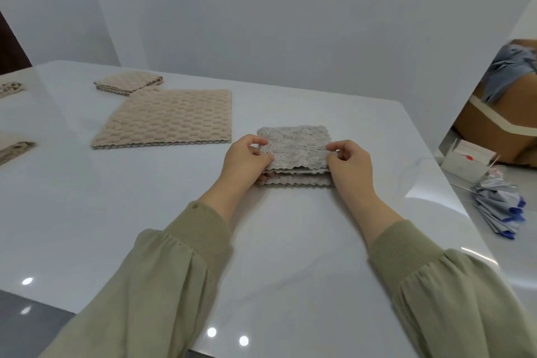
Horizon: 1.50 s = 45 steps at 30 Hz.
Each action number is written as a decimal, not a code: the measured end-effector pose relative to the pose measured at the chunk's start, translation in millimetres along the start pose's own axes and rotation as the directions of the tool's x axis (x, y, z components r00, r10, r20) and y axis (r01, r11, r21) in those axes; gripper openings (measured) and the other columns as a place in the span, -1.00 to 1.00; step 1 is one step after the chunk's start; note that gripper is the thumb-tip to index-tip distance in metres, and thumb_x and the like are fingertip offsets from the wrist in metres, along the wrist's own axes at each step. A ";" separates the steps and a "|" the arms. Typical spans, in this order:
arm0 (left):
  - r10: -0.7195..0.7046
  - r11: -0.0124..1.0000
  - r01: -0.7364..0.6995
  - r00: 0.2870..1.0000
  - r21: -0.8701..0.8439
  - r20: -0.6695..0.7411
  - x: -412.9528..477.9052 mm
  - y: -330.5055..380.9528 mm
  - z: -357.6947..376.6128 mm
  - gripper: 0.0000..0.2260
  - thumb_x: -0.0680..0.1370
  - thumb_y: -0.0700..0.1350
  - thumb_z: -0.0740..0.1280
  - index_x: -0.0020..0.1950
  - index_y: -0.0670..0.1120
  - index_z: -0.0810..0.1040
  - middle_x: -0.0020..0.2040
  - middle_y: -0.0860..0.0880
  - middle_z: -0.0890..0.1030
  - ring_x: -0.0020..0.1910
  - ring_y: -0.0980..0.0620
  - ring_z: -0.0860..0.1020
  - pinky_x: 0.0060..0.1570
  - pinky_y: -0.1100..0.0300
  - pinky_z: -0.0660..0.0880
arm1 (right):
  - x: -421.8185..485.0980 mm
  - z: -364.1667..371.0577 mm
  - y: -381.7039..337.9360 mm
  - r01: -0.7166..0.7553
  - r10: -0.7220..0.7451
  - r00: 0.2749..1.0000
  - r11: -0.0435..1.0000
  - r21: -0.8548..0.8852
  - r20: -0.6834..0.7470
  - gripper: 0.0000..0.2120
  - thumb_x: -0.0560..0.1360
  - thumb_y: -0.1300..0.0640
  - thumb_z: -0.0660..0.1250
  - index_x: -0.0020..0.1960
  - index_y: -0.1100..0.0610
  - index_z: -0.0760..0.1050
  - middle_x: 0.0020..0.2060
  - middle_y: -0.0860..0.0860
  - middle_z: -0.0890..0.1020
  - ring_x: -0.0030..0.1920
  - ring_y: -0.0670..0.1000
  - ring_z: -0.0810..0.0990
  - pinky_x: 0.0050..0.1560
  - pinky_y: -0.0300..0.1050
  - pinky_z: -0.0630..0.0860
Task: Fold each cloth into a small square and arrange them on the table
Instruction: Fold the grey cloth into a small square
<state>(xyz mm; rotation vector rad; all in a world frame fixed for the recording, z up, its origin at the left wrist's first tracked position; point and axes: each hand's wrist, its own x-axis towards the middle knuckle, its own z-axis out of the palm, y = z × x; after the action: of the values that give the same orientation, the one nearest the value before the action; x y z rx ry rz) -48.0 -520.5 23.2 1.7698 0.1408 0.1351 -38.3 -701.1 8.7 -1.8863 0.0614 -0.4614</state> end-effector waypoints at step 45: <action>0.162 0.405 -0.549 0.830 0.731 0.534 18.8 -25.2 4.7 -0.29 0.50 0.29 0.19 0.54 0.10 -0.03 0.57 0.05 -0.05 0.53 0.03 -0.14 0.48 0.00 0.00 | -4.8 -15.7 9.0 0.641 -0.631 0.753 0.640 -0.424 0.185 -0.90 0.27 0.35 0.42 -0.28 0.18 0.59 -0.35 0.01 0.61 -0.23 0.14 0.52 -0.11 0.00 0.40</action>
<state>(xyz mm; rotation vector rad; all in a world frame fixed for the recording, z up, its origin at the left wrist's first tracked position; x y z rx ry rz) -29.2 -516.8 -2.2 2.8228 -0.6136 0.0145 -46.5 -717.2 3.6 -2.3701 -0.5897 -0.9841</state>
